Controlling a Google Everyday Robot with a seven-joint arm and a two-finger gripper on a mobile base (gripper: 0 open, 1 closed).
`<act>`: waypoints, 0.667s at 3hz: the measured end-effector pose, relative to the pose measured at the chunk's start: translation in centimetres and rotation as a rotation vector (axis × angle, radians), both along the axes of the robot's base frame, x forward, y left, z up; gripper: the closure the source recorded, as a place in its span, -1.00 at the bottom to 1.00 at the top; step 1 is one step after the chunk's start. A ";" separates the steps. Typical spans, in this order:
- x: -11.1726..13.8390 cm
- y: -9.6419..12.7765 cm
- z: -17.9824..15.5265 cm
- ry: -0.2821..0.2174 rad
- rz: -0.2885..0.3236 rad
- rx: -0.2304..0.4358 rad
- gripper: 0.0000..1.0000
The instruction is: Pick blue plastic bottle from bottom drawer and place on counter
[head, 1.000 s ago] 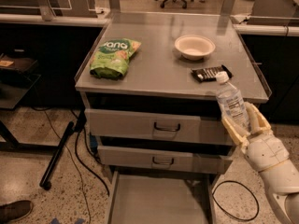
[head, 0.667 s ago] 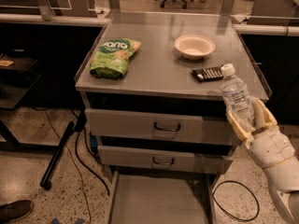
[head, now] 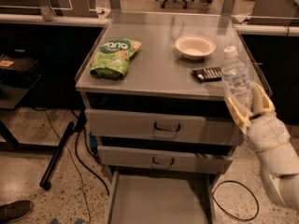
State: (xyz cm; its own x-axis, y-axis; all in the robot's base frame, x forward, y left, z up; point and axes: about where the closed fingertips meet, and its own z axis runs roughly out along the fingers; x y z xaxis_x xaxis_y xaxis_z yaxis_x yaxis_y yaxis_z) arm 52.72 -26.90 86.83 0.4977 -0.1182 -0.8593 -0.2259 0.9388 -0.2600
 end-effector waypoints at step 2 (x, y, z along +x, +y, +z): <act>2.5 2.0 4.9 -0.075 0.035 0.053 1.00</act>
Offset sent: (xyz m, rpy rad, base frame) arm 0.0199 0.0115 0.0393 0.0454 -0.0616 0.0189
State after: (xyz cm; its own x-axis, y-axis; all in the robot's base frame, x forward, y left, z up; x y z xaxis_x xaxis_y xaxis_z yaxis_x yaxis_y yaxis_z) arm 55.18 -24.94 91.72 0.5638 -0.0552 -0.8241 -0.2405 0.9436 -0.2277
